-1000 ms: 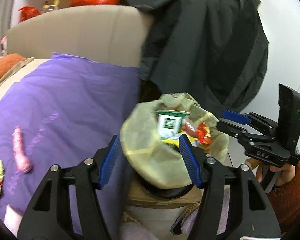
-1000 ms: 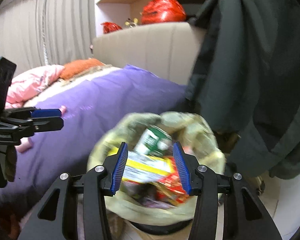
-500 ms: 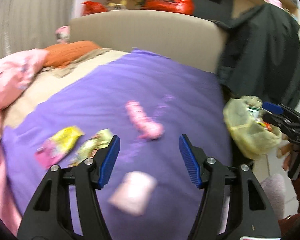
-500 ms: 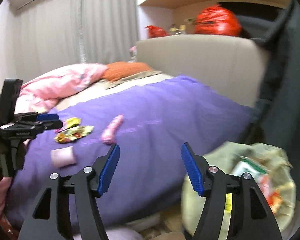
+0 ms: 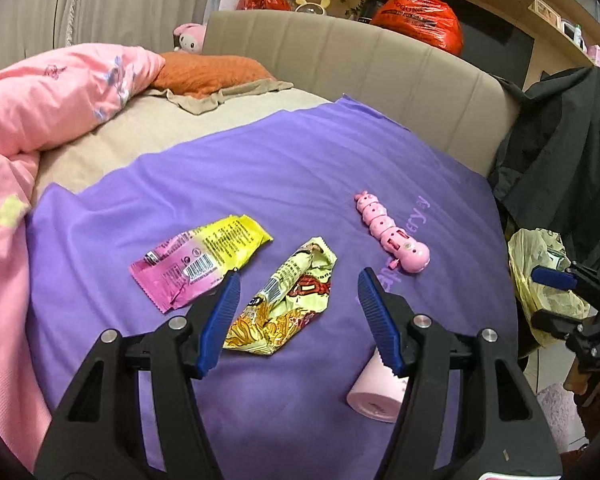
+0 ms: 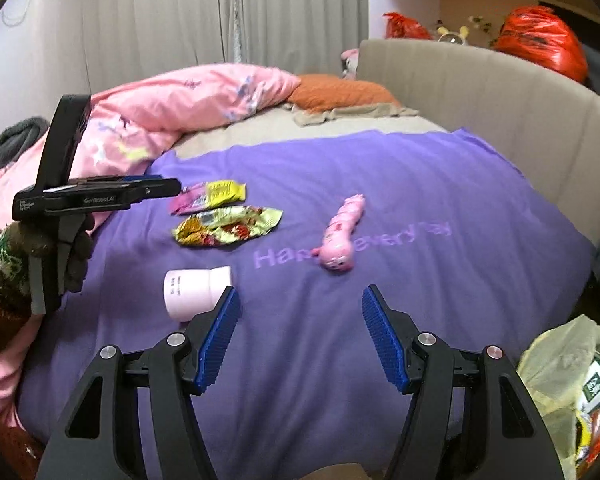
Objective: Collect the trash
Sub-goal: 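Move both tools back over the bed toward the remaining wrappers, then grasp the gold snack wrapper with the left gripper while right grasps the pink-yellow wrapper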
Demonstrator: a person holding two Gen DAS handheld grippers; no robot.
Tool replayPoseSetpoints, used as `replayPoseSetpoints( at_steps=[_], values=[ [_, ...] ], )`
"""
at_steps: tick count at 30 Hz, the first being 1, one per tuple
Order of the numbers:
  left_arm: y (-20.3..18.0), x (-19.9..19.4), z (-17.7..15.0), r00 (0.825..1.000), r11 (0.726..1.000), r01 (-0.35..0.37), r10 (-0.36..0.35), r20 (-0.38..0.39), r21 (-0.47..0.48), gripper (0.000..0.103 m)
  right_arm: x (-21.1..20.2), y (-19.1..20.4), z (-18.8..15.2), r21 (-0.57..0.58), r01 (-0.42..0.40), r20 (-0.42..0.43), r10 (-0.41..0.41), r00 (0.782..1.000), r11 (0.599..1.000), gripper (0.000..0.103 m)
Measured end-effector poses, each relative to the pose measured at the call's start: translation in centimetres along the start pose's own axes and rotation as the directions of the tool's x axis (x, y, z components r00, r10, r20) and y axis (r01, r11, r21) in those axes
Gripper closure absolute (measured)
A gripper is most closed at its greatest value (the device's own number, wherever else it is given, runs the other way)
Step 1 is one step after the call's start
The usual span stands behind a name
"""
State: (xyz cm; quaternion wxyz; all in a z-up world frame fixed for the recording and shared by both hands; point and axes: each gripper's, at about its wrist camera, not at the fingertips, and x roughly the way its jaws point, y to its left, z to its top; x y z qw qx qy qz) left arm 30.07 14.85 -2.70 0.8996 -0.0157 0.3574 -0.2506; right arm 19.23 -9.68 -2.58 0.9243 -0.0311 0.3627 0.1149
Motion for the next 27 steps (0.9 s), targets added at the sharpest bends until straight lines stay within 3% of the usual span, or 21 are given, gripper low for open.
replayPoseSetpoints(
  at_steps=[5,12,18,23,27],
  values=[
    [2.5,0.9,0.9,0.999,0.999,0.038,-0.038,0.007,0.007,0.042,1.7,0.9,-0.2,-0.02,0.004,-0.036,-0.004,0.999,1.0,0.043],
    [8.0,3.9,1.1,0.998,0.988,0.065,-0.068,-0.018,-0.14,0.04,3.2,1.0,-0.8,-0.014,0.035,-0.053,-0.036,0.998,0.999,0.043],
    [6.2,3.6,-0.6,0.984,0.979,0.147,-0.159,-0.077,-0.141,0.039,4.9,1.3,1.1,-0.046,0.109,-0.029,-0.11,0.994,0.993,0.043],
    [3.4,5.7,-2.5,0.984,0.996,0.09,-0.093,-0.153,-0.029,0.039,7.3,0.6,3.6,-0.087,0.132,0.001,-0.132,0.991,0.987,0.043],
    [4.4,7.4,-3.0,0.973,0.991,0.07,-0.094,-0.211,-0.117,0.051,8.3,-0.2,4.8,-0.058,0.098,0.003,-0.097,0.995,0.994,0.043]
  ],
)
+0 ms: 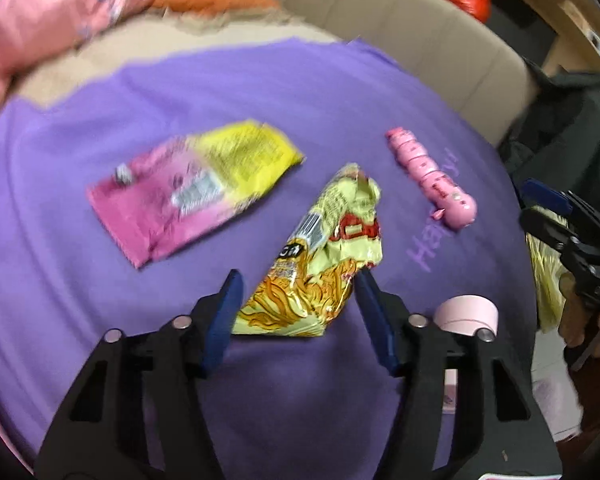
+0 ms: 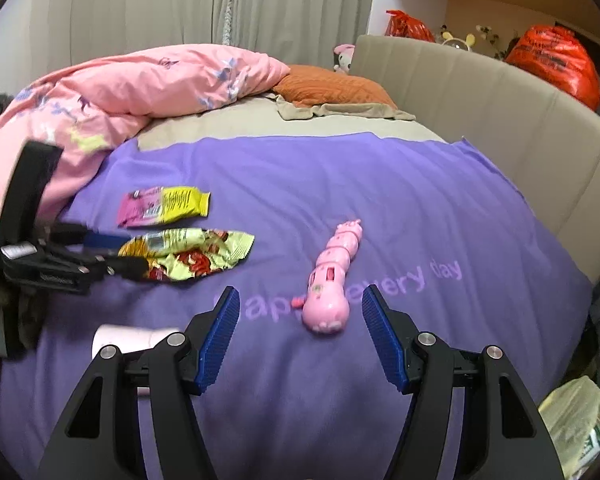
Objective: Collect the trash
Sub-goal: 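Grasp the gold snack wrapper with the left gripper while right grasps the pink-yellow wrapper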
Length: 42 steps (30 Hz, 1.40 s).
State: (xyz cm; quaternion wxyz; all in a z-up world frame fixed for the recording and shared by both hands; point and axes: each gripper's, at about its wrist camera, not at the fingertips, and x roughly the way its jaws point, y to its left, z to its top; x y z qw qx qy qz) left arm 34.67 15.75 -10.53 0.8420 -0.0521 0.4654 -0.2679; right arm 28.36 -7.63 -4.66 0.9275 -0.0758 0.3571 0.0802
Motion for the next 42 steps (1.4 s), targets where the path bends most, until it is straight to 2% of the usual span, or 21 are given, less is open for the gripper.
replayPoseSetpoints(
  at_steps=[3,4,7,9,11,14,18,21,25,28,30,31,32,33,38,42],
  values=[
    [-0.1,-1.0,-0.4,1.0,1.0,-0.002,0.002,0.011,-0.007,0.067,0.5,0.1,0.2,0.01,-0.013,-0.001,0.013,1.0,1.0,0.043],
    [0.0,-1.7,-0.5,1.0,1.0,-0.007,0.007,0.018,-0.021,0.069,0.6,0.3,0.3,0.015,-0.019,-0.005,0.019,1.0,1.0,0.043],
    [1.1,-5.4,-1.3,0.997,0.991,-0.063,0.069,0.045,-0.12,0.069,0.8,1.0,0.8,0.02,-0.039,-0.005,0.039,0.999,0.999,0.043],
    [2.3,-8.7,-1.7,0.989,0.974,-0.092,0.113,0.094,-0.206,0.069,1.0,2.0,1.5,0.015,-0.057,0.012,0.056,0.998,0.998,0.043],
    [3.1,-11.4,-1.5,0.978,0.965,-0.106,0.145,0.152,-0.24,0.069,1.5,3.4,2.3,0.026,-0.067,0.019,0.066,0.998,0.997,0.043],
    [4.1,-14.7,-0.3,0.945,0.955,-0.129,0.2,0.258,-0.268,0.069,2.7,5.8,3.6,0.083,-0.092,-0.001,0.093,0.996,0.992,0.043],
    [5.6,-16.3,0.1,0.909,0.937,-0.164,0.265,0.322,-0.309,0.068,4.8,9.1,5.3,0.207,-0.147,-0.009,0.152,0.988,0.967,0.043],
    [7.3,-16.3,0.0,0.89,0.919,-0.21,0.321,0.323,-0.333,0.068,6.9,11.8,6.1,0.306,-0.171,0.014,0.175,0.984,0.937,0.043],
    [9.1,-16.2,-0.2,0.886,0.903,-0.207,0.337,0.32,-0.376,0.068,10.8,15.8,6.6,0.323,-0.134,0.007,0.139,0.99,0.937,0.043],
    [10.0,-16.4,-0.3,0.88,0.895,-0.21,0.348,0.323,-0.394,0.068,14.7,17.8,6.4,0.318,-0.063,-0.068,0.09,0.994,0.946,0.043],
    [10.4,-16.2,-0.2,0.879,0.893,-0.214,0.353,0.32,-0.396,0.068,16.5,17.8,5.9,0.342,-0.09,-0.102,0.132,0.986,0.935,0.056],
    [10.6,-16.1,-0.2,0.88,0.893,-0.213,0.352,0.319,-0.397,0.068,16.6,17.5,5.6,0.348,-0.108,-0.093,0.149,0.984,0.931,0.057],
    [10.8,-16.2,-0.2,0.881,0.892,-0.212,0.351,0.317,-0.398,0.068,16.4,17.1,5.5,0.356,-0.132,-0.075,0.169,0.983,0.925,0.073],
    [10.8,-16.1,-0.2,0.881,0.892,-0.211,0.35,0.317,-0.399,0.068,16.2,16.8,5.3,0.352,-0.154,-0.077,0.192,0.978,0.923,0.079],
    [10.3,-15.9,-0.1,0.878,0.895,-0.22,0.355,0.321,-0.388,0.067,14.1,16.0,4.7,0.317,-0.223,-0.06,0.254,0.965,0.922,0.091],
    [9.1,-16.0,0.1,0.874,0.901,-0.229,0.357,0.331,-0.368,0.068,9.7,15.4,3.9,0.295,-0.247,0.026,0.251,0.968,0.923,0.092]
  ],
)
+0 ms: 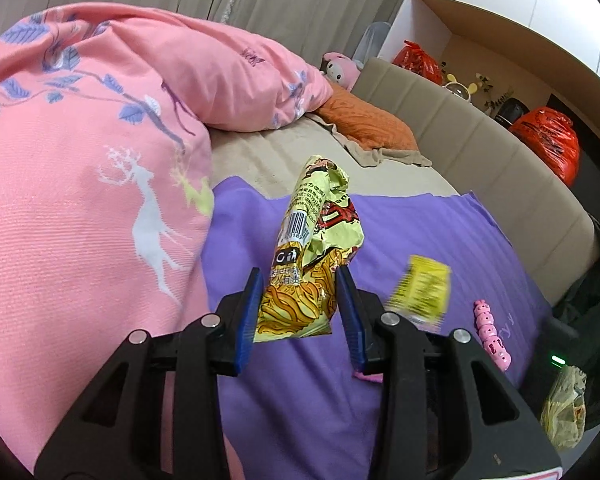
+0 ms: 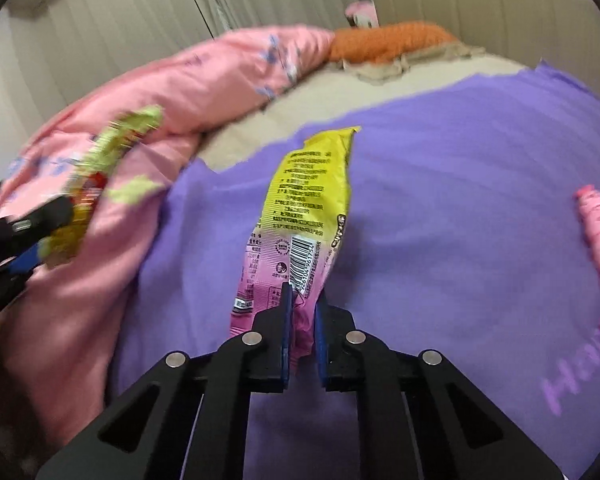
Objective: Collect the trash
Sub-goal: 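Grasp the gold snack wrapper with the left gripper while right grasps the pink-yellow wrapper, then carry both wrappers to the yellow trash bag and open both grippers inside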
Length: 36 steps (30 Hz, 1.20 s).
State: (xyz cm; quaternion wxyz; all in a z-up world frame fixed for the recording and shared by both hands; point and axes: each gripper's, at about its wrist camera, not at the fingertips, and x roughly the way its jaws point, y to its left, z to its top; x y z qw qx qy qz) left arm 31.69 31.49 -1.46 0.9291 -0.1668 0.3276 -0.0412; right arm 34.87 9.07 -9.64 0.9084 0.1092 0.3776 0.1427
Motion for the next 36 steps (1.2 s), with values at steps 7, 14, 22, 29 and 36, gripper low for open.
replayPoseSetpoints(
  at_steps=[7,14,22,29,36],
  values=[
    [-4.6,-0.9,-1.2,0.999,0.993,0.046,-0.046,0.0,0.106,0.068,-9.3,-2.3,-0.7,-0.003,0.003,0.113,-0.002,0.994,1.0,0.092],
    [-11.1,-2.4,-3.5,0.984,0.959,0.177,-0.171,-0.044,0.221,0.068,-19.0,-7.7,-1.0,-0.003,0.094,0.187,-0.092,0.978,0.996,0.092],
    [-21.0,-6.2,-5.7,0.947,0.865,0.309,-0.319,-0.042,0.396,0.068,-27.8,-13.5,-3.2,0.046,0.214,0.273,-0.219,0.937,0.976,0.092],
    [-28.3,-9.0,-7.3,0.914,0.801,0.372,-0.405,-0.034,0.468,0.068,-34.5,-16.3,-5.4,0.027,0.32,0.362,-0.307,0.88,0.947,0.092],
    [-36.3,-8.7,-11.4,0.836,0.71,0.536,-0.521,-0.17,0.457,0.068,-40.8,-22.4,-8.4,0.113,0.384,0.373,-0.397,0.839,0.916,0.092]
  ],
)
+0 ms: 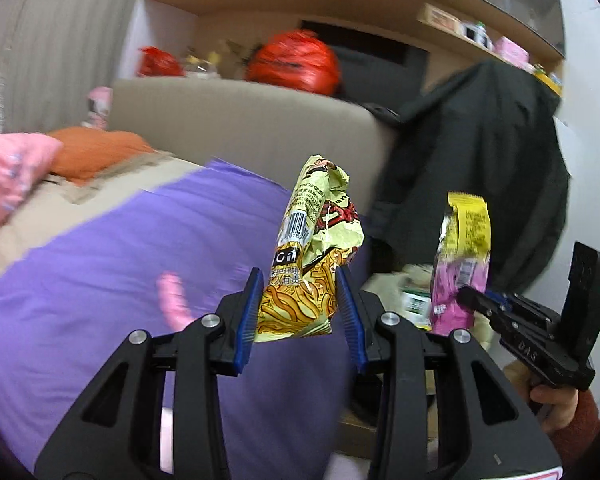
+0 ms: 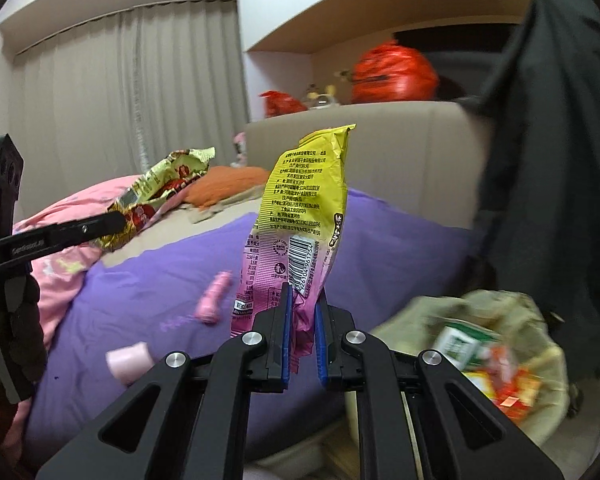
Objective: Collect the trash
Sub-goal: 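Carry both wrappers to the yellow trash bag and open both grippers inside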
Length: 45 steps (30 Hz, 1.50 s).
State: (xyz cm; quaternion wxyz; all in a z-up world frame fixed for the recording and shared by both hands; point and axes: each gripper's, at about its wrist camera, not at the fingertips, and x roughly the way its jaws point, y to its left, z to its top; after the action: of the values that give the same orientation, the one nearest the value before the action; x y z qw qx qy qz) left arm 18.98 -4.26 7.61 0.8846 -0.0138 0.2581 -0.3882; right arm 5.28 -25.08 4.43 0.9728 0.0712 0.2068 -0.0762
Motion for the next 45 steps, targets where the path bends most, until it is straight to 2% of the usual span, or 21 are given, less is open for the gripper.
replayPoseSetpoints(
  at_steps=[5,10,12,14,16,20,24,31,34,39,45],
  values=[
    [-6.5,5.6,-0.7,0.991,0.994,0.094,-0.088,-0.103,0.05,0.068,-3.2,-6.3,-1.1,0.028,0.095,0.006,-0.095,0.995,0.995,0.092],
    [-11.4,9.2,-1.3,0.978,0.984,0.152,-0.136,-0.158,0.093,0.068,-5.5,-12.2,-2.4,0.048,0.203,-0.013,-0.203,0.979,0.978,0.092],
    [-13.7,11.1,-1.8,0.963,0.972,0.2,-0.173,-0.209,0.12,0.068,-5.9,-14.4,-2.8,0.053,0.239,-0.029,-0.237,0.971,0.97,0.092],
    [-15.8,13.3,-2.9,0.931,0.954,0.258,-0.204,-0.301,0.15,0.068,-5.9,-16.0,-3.1,0.053,0.258,-0.054,-0.255,0.966,0.965,0.092],
    [-18.2,15.9,-4.3,0.908,0.941,0.272,-0.181,-0.378,0.204,0.068,-5.4,-17.6,-3.5,0.044,0.268,-0.087,-0.264,0.961,0.962,0.092],
    [-21.2,20.5,-6.4,0.885,0.92,0.248,-0.089,-0.457,0.302,0.068,-3.0,-19.6,-4.1,0.017,0.259,-0.167,-0.253,0.953,0.966,0.092],
    [-21.2,24.0,-7.2,0.875,0.919,0.198,-0.009,-0.484,0.341,0.069,0.8,-20.1,-4.7,-0.021,0.224,-0.247,-0.223,0.943,0.974,0.092],
    [-20.0,24.8,-7.5,0.881,0.927,0.191,-0.017,-0.473,0.322,0.07,4.5,-21.0,-5.7,0.006,0.187,-0.313,-0.176,0.933,0.982,0.092],
    [-19.4,24.5,-7.3,0.879,0.937,0.208,-0.053,-0.473,0.282,0.07,4.7,-21.2,-6.0,0.012,0.17,-0.319,-0.158,0.935,0.985,0.092],
    [-18.8,22.8,-7.3,0.856,0.94,0.295,-0.178,-0.485,0.174,0.07,4.6,-21.3,-6.4,0.038,0.147,-0.328,-0.127,0.936,0.988,0.092],
    [-18.4,22.3,-6.9,0.851,0.942,0.305,-0.204,-0.484,0.14,0.07,4.7,-20.9,-6.3,0.045,0.156,-0.346,-0.131,0.929,0.987,0.092]
  ],
)
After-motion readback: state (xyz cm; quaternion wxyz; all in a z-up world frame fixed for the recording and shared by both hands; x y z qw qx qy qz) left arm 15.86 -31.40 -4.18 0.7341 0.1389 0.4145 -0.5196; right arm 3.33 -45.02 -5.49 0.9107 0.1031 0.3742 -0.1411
